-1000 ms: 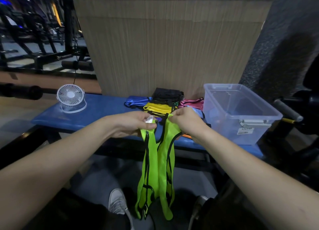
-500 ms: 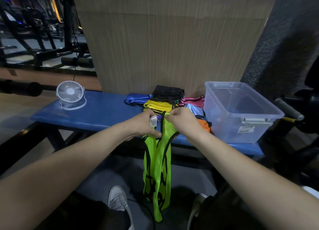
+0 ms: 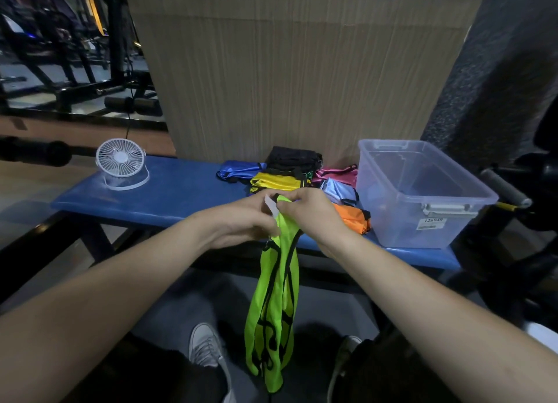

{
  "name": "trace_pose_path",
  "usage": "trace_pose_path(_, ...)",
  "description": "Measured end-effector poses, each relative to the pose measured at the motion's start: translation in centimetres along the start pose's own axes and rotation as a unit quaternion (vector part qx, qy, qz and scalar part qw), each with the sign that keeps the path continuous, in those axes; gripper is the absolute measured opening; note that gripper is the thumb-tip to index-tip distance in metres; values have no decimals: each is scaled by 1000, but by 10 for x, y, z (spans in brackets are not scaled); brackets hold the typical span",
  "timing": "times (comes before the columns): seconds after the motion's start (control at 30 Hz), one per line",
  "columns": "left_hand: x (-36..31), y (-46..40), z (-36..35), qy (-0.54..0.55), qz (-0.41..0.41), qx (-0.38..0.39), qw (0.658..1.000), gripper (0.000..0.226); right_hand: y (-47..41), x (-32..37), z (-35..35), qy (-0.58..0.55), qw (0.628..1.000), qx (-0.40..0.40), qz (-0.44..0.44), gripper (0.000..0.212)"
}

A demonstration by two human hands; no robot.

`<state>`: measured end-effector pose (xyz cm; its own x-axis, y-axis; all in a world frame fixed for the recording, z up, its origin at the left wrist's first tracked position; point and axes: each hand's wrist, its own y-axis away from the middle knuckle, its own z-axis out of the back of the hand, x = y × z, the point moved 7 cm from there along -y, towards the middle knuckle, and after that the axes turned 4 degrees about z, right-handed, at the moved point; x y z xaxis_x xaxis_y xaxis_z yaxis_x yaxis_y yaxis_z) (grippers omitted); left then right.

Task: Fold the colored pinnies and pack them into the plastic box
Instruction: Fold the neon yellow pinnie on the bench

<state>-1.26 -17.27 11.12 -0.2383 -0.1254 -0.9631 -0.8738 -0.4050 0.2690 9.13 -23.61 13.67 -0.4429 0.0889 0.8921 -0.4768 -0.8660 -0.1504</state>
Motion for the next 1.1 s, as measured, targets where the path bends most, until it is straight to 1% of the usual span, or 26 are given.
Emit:
trace_pose_path(0.07, -3, 4, -1, 86, -3, 34, 996, 76, 1, 0, 2, -7, 1000, -1, -2, 16)
trace_pose_path(0.13, -5, 5, -1, 164, -1, 53, 985, 73, 2, -1, 5, -14, 1000, -1, -5, 16)
trace_pose_path(0.17, -5, 4, 0, 182, -1, 50, 982, 72, 3, -2, 6, -20, 1000, -3, -5, 16)
trace_pose_path(0.23, -3, 1, 3, 182, -4, 28, 983, 68, 2, -3, 7, -30, 1000, -5, 0, 17)
trace_pose_path(0.37, -4, -3, 6, 96, -35, -31, 994, 40, 1, -1, 6, -18, 1000, -1, 8, 16)
trace_pose_path(0.43, -5, -4, 5, 59, -38, -51, 996, 31, 1, 0, 4, -12, 1000, 7, 11, 15)
trace_pose_path(0.47, -5, -3, 5, 51, -35, -57, 996, 29, 1, 0, 4, -8, 1000, 9, 14, 16)
trace_pose_path(0.53, -5, -3, 4, 49, -27, -62, 996, 33, 1, 1, 4, 10, 1000, 13, 23, 17)
trace_pose_path(0.6, -5, -4, 5, 42, -17, -70, 997, 31, 2, 1, 4, 19, 999, 14, 26, 13)
trace_pose_path(0.67, -4, -5, 9, 9, -2, -97, 995, 32, 2, -2, 5, 26, 999, 11, 22, 13)
trace_pose_path(0.77, -2, -4, 16, -51, 29, -127, 990, 34, 0, -7, 13, 39, 999, -1, 10, 21)
trace_pose_path(0.83, -2, -1, 21, -115, 43, -154, 980, 28, -3, -12, 21, 51, 999, -17, -1, 24)
trace_pose_path(0.93, -3, 2, 30, -211, 38, -205, 955, 15, -4, -19, 29, 69, 997, -33, -8, 26)
trace_pose_path(1.0, -3, 1, 33, -267, 36, -229, 935, 16, -3, -22, 29, 74, 996, -36, -20, 24)
trace_pose_path(1.07, -1, -2, 34, -273, 40, -243, 930, 17, -2, -21, 24, 89, 995, -34, -23, 22)
trace_pose_path(1.1, 2, -4, 33, -249, 41, -238, 938, 18, -1, -20, 21, 98, 995, -29, -22, 21)
